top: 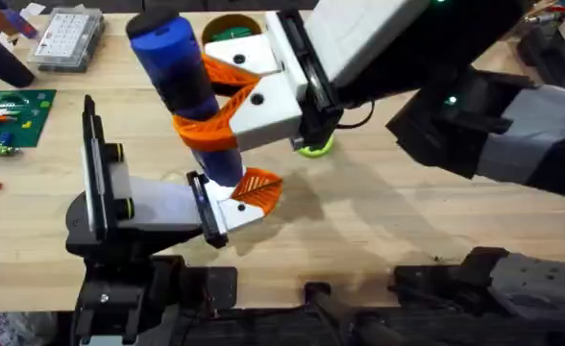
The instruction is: Pick up the gripper from the table and insert it into the empty holder that is missing its gripper. Then pick up a screw, insert it into the mounting hole, and use the screwdriver to tighten it. Finally, clean up the table by picking up the vegetable and placing it into the bucket.
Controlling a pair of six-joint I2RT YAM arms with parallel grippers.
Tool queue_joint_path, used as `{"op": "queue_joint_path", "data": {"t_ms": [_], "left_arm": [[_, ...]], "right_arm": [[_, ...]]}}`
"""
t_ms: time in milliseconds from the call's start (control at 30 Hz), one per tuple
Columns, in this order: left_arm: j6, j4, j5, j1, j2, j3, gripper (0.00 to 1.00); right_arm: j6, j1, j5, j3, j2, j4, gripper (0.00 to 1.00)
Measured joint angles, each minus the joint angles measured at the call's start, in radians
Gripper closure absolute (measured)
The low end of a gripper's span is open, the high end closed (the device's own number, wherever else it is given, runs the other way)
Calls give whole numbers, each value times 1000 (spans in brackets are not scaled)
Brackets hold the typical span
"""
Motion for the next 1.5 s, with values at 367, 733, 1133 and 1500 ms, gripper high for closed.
{"op": "queue_joint_path", "data": {"t_ms": [367,733,1133,1500], "left_arm": [[0,0,0,0,0,0,997],[0,0,0,0,0,0,997],[-1,0,0,0,0,0,997],[-2,0,0,0,0,0,997]], "right_arm": [[-16,0,0,0,1,0,983],[-19,0,0,0,11,-1,983],[-19,0,0,0,21,3,983],[-19,0,0,0,26,4,983]]}}
